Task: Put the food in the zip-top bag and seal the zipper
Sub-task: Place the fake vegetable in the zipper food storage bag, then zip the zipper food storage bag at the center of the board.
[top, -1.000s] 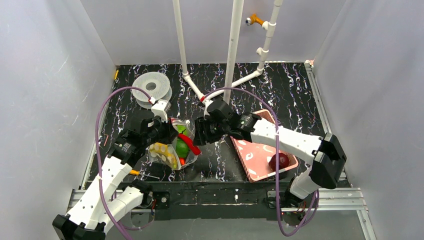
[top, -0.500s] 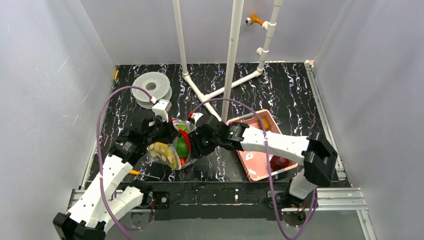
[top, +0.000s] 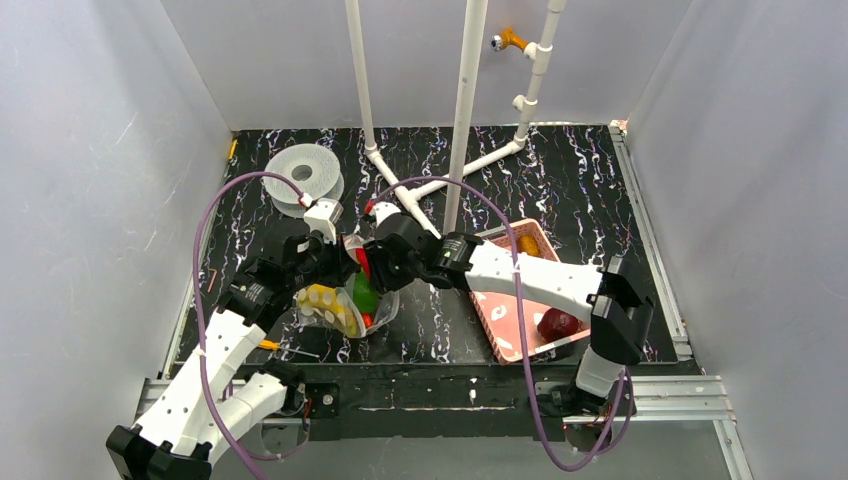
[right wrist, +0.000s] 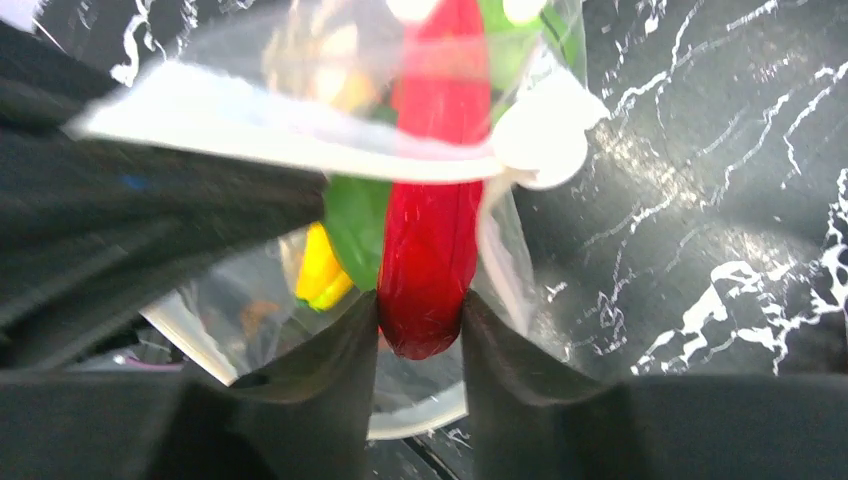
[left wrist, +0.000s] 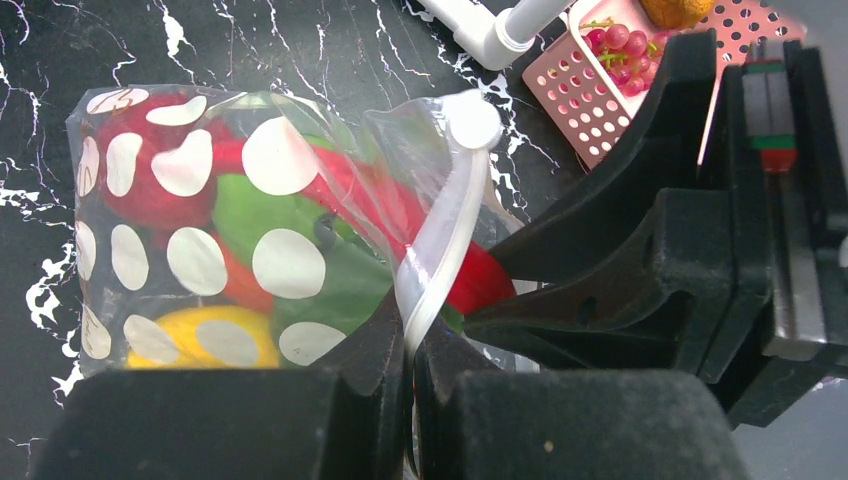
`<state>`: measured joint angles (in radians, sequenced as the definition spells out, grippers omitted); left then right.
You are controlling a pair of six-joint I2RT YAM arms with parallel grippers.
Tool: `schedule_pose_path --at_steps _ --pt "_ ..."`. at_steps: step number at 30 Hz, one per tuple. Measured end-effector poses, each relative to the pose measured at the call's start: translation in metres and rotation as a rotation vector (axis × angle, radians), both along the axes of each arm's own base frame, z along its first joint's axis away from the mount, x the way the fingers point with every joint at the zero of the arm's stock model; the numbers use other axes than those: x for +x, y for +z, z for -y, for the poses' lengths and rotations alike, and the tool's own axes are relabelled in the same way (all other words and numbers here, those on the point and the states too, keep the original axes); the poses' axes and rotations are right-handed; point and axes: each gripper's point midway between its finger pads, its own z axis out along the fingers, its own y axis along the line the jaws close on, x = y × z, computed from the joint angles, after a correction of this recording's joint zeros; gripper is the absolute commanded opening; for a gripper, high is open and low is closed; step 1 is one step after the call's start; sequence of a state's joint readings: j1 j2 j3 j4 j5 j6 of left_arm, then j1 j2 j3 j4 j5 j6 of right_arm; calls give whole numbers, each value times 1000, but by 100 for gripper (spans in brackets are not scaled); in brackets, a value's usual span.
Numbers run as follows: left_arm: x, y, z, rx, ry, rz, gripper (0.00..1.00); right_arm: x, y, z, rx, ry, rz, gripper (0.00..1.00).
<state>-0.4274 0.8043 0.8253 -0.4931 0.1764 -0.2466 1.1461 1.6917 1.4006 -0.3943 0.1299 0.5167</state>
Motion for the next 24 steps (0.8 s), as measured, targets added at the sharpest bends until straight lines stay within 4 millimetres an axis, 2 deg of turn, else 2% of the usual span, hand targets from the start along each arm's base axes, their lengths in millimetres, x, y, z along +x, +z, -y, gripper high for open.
schedule_pose_path --at_steps 5,9,10,13,15,19,24 --pt "0 0 0 0 0 0 0 10 14 -19 34 -6 18 58" --pt "0 0 0 0 0 0 0 13 11 -17 24 -14 14 64" --pt "0 0 0 0 0 0 0 12 10 -15 21 -13 14 64" --pt "0 0 0 0 0 0 0 7 4 0 4 -16 7 51" --pt "0 0 0 0 0 0 0 3 5 12 -1 -18 8 46" --pt "0 0 0 0 0 0 0 -2 15 33 17 -36 26 45" --pt "0 0 0 0 0 0 0 7 13 39 33 -65 30 45"
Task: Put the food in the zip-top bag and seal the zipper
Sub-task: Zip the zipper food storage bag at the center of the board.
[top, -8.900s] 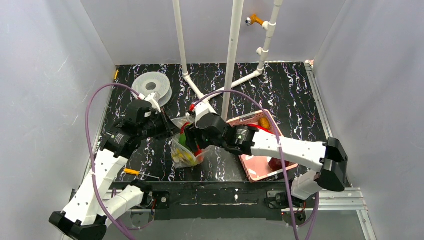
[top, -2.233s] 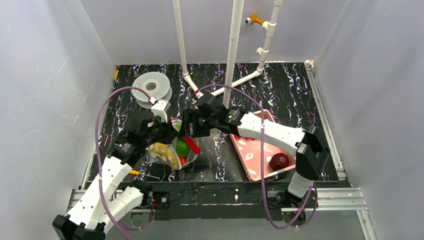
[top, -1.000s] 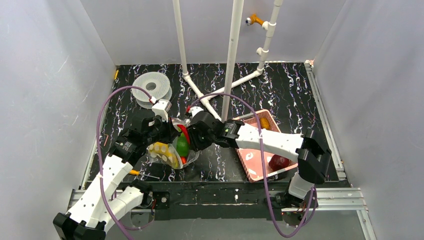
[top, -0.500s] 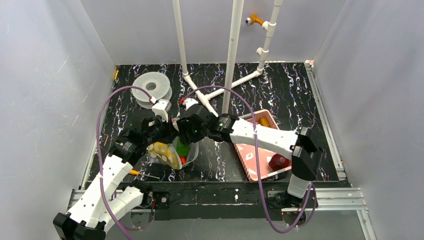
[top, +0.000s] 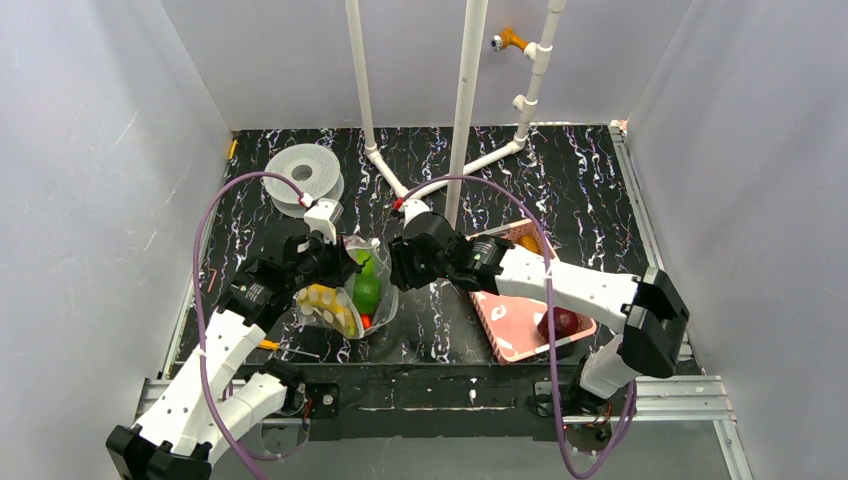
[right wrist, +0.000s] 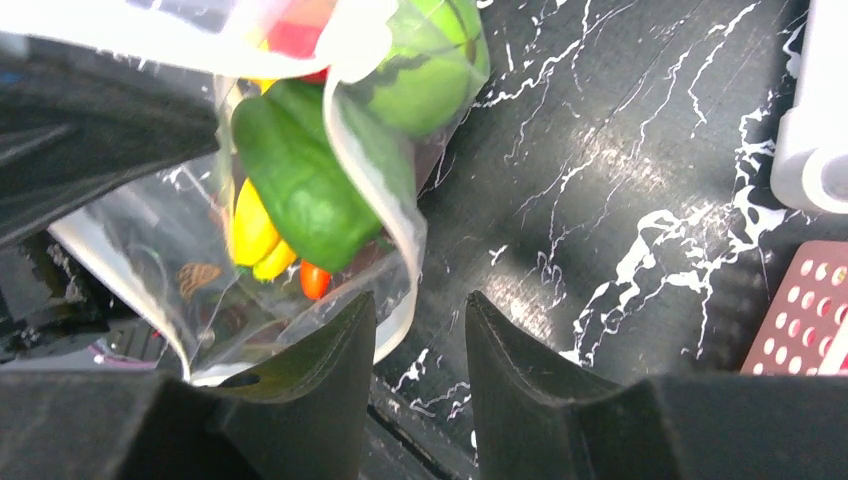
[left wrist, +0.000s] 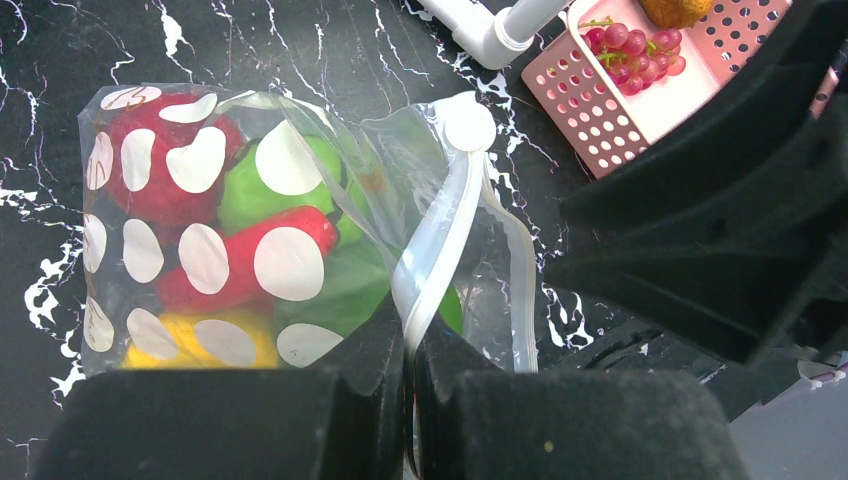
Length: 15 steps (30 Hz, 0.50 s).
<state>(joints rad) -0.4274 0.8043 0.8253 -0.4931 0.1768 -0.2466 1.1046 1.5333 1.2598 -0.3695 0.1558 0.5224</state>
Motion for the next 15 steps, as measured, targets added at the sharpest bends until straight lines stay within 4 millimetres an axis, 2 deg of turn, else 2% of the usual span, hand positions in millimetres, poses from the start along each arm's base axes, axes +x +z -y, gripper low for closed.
schedule_pose_path --at_steps 7,9,11,12,15 --pt "0 -1 0 1 0 -3 0 12 -21 -11 -4 -14 -30 40" --pt "1 -1 1 0 0 -1 0 14 -27 -16 -8 -12 -40 31" --pt "2 -1 1 0 0 0 0 15 -31 -19 -7 -13 -44 9" --pt "3 -1 1 -1 0 1 0 16 -31 -21 -4 -17 -46 1" --pt "3 -2 2 -3 2 0 0 18 -26 -25 20 -39 -58 1"
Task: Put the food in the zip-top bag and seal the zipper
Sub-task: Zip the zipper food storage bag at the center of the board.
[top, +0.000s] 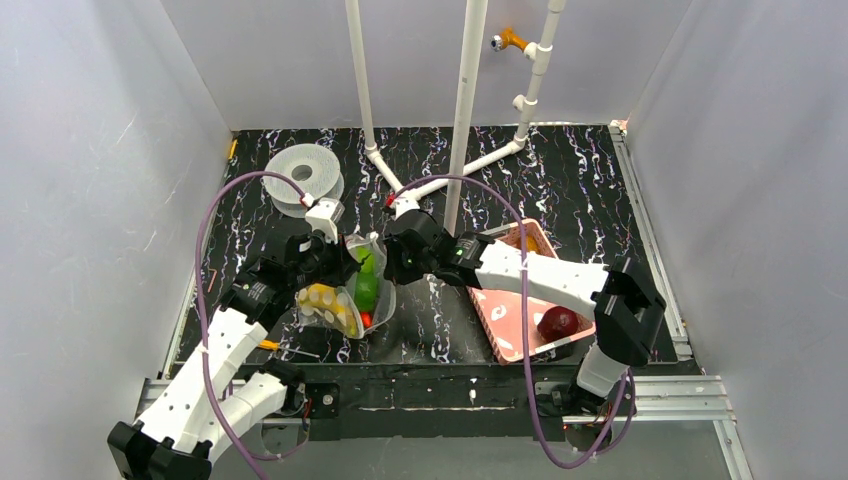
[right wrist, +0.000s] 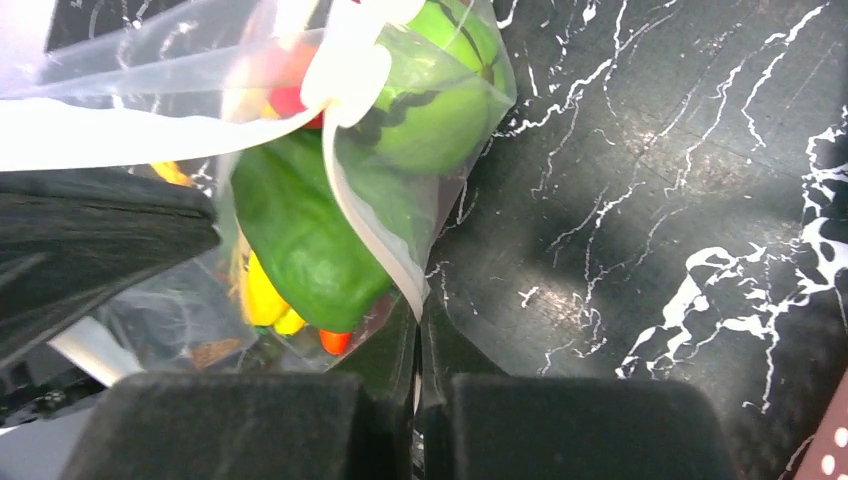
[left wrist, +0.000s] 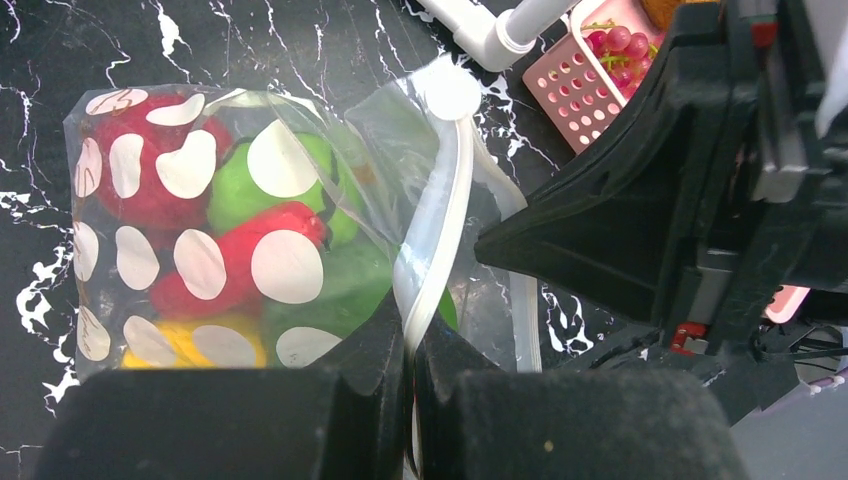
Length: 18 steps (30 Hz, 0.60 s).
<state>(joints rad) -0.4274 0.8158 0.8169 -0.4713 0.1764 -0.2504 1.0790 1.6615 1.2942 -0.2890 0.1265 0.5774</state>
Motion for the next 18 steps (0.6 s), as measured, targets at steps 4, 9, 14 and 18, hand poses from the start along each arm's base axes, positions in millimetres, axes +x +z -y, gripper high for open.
schedule_pose_path --at_steps 4,9,14,18 --pt "-1 -2 1 -13 13 -18 0 -2 11 -5 55 -35 -44 1" --pt "-5 -7 10 -63 9 -90 0 -12 37 -3 169 -102 -123 1" --pt "-15 -5 25 -146 -13 -166 0 -28 53 7 277 -175 -234 1" --pt "-26 9 37 -192 -52 -169 1 -38 55 9 339 -230 -333 1"
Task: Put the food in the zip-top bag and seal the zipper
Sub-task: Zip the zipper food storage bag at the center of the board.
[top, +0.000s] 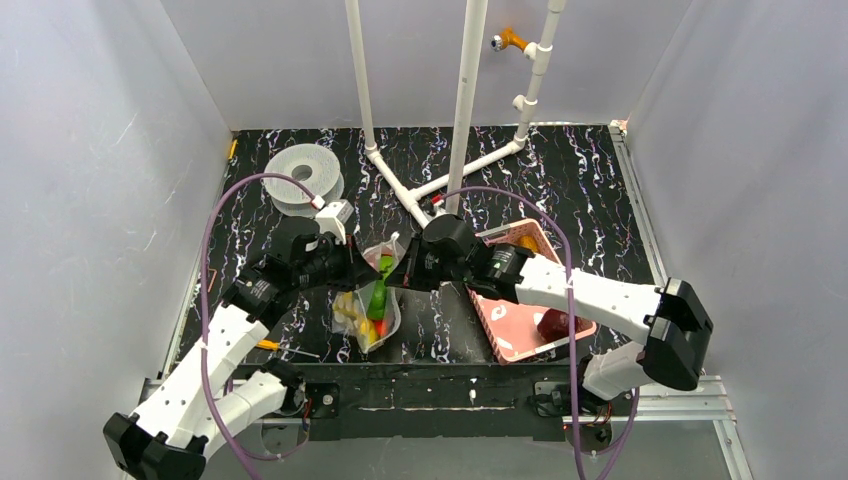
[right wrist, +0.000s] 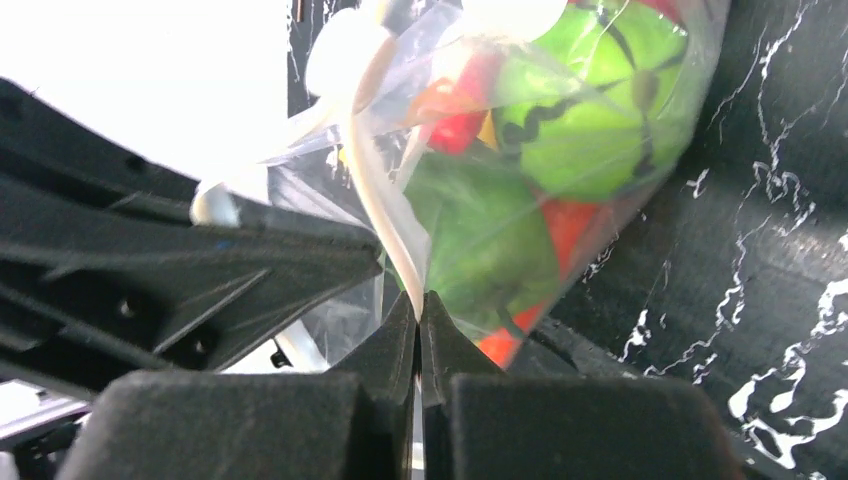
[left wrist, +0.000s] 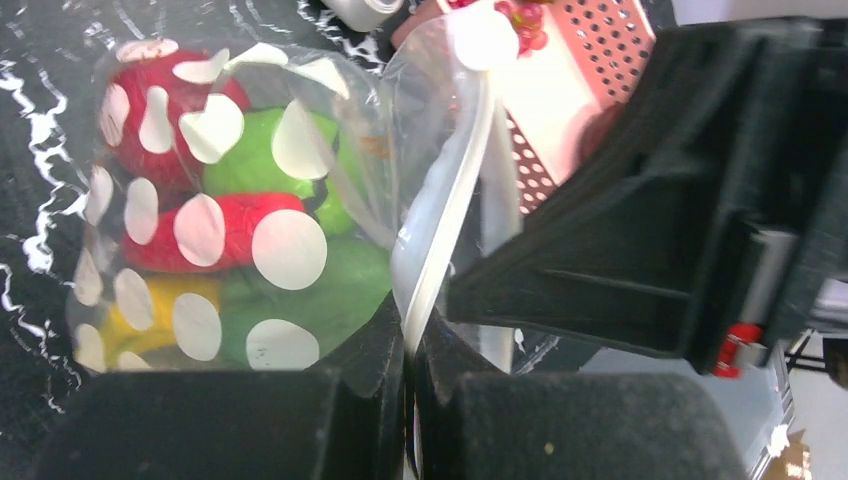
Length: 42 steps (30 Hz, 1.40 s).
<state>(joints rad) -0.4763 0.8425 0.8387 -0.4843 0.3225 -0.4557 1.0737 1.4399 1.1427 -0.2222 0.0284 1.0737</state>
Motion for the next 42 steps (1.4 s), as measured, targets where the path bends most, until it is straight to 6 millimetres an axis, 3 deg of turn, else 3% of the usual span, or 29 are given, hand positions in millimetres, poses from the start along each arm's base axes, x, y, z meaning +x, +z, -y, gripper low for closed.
schedule_pose_path --at_steps 6,11,13,14,17,20,26,31,35,38,40,42 --pt "-14 19 18 -3 -104 60 23 -5 7 5 78 -88 -101 1" --pt "-16 24 19 28 -149 132 42 -2 20 8 142 -149 -126 1" --pt "-15 25 19 40 -165 155 55 0 24 9 158 -166 -127 1" --pt "-15 25 18 48 -178 170 67 1 27 9 168 -174 -129 1" --pt "-16 26 19 56 -198 191 84 4 30 9 182 -195 -130 1" --pt "-19 32 19 55 -223 234 89 5 32 9 192 -212 -139 1" --pt "-23 43 17 77 -254 347 86 6 31 4 206 -232 -181 1" --pt "-21 26 22 211 -294 418 79 10 34 -2 235 -258 -218 1" --pt "-20 9 24 327 -316 453 61 14 45 -9 265 -272 -237 1" --pt "-13 9 21 387 -285 492 36 15 48 -10 279 -284 -247 1" --pt "-8 12 16 410 -250 516 20 16 48 -10 280 -289 -248 11" --pt "-3 15 11 428 -214 533 7 16 48 -10 279 -291 -244 28"
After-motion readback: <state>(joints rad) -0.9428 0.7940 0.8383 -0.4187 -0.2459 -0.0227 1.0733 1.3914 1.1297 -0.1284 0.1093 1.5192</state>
